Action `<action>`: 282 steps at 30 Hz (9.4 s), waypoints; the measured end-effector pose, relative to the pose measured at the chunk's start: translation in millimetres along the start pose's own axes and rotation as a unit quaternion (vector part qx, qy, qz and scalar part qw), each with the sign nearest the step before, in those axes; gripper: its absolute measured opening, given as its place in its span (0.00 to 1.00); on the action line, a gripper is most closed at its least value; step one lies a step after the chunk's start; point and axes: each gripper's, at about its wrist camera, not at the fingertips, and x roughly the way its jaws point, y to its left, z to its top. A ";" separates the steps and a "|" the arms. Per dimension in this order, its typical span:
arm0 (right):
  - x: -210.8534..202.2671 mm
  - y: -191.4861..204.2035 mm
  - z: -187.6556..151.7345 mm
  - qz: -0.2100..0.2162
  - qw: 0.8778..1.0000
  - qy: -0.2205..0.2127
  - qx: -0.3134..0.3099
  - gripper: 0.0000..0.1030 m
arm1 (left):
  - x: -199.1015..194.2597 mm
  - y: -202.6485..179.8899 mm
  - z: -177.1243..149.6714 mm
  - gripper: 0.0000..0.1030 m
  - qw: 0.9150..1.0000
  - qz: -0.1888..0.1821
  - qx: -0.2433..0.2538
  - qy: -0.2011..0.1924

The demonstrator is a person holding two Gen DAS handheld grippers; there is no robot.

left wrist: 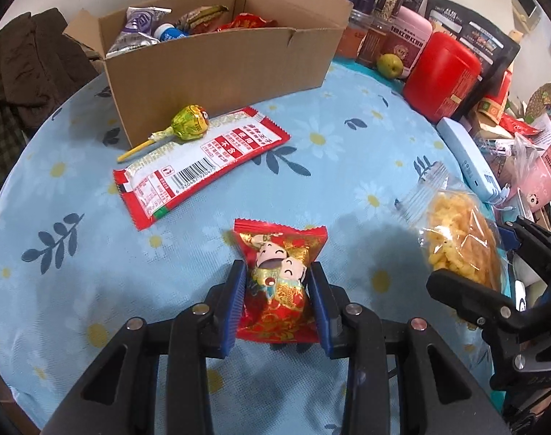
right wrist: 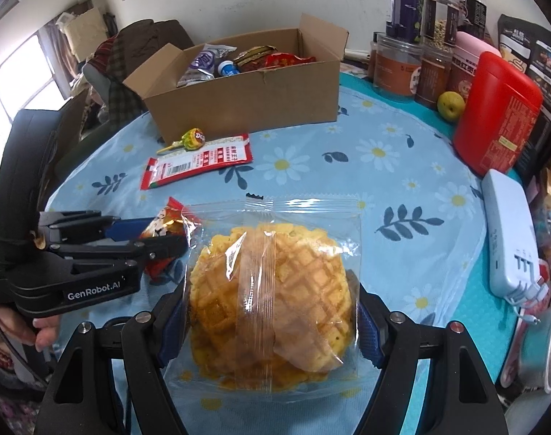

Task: Organize snacks
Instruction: 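Lift the red candy bag and waffle bag and carry both toward the box, then lower both bags into the cardboard box and open both tools, then withdraw both open tools from the box toward the lollipop and red-white packet, then close the left tool on the green lollipop while the right tool approaches the red-white packet, then grasp the red-white packet with the right tool while the left tool holds the lollipop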

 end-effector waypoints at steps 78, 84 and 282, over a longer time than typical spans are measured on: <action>120.6 -11.0 292.2 0.039 0.995 -0.084 -0.046 0.75 | 32.4 119.9 261.6 0.29 0.986 0.106 -0.066 -0.113; 123.5 -11.1 291.3 0.039 0.995 -0.074 -0.045 0.85 | 41.9 118.9 261.3 0.30 0.989 0.103 -0.069 -0.087; 129.1 116.4 94.1 -0.065 0.998 0.017 -0.019 0.69 | -67.2 110.7 -28.6 0.46 0.979 0.076 -0.159 -0.101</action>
